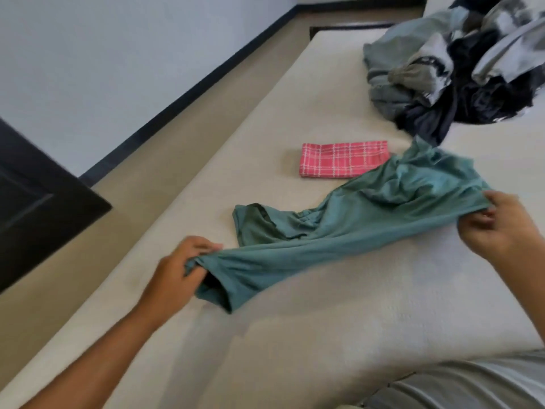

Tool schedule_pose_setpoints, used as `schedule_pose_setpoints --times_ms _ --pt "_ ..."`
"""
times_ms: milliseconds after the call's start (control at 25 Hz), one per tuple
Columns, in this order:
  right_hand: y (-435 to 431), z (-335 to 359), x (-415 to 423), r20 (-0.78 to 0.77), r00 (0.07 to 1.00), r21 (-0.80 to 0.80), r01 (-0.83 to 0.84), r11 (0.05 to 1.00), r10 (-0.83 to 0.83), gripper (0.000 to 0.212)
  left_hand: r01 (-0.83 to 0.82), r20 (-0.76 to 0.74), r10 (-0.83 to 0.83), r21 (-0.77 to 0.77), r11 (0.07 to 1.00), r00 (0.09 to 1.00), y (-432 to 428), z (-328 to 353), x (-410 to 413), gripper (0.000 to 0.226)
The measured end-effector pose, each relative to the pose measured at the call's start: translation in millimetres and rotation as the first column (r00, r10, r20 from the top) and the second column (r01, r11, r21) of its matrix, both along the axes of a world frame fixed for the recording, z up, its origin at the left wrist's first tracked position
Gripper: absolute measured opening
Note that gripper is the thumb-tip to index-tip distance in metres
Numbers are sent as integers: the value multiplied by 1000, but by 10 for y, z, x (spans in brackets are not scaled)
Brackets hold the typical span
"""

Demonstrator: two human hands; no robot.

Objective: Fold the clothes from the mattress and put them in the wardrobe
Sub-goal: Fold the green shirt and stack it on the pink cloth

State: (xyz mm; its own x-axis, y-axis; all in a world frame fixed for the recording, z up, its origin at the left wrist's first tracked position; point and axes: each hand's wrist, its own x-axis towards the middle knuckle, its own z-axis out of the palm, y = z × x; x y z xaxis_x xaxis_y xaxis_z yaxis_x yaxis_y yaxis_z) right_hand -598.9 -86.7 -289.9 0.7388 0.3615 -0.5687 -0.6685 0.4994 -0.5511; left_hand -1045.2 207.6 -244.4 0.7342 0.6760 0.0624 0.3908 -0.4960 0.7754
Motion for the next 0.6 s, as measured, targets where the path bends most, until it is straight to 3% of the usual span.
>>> schedule_pose_setpoints --times_ms 80,160,280,360,520,600 --pt "9 206 -36 49 998 -7 -29 1000 30 18 -61 91 69 -89 994 993 189 272 128 40" --pt "50 349 -48 67 997 -44 27 999 -24 6 -75 72 80 -69 995 994 339 557 260 41" --pt "44 527 66 30 985 -38 172 984 -171 17 -129 76 126 33 991 989 543 873 445 58" --pt "22 689 170 44 981 -9 189 982 -188 13 -175 70 168 107 979 983 730 1042 601 67" --pt "22 1179 435 78 981 -47 183 982 -179 27 -217 59 210 188 958 976 1260 1365 1143 48" --pt "36 1388 616 93 968 -91 243 966 -235 19 -218 95 207 129 967 974 1520 1524 1496 44"
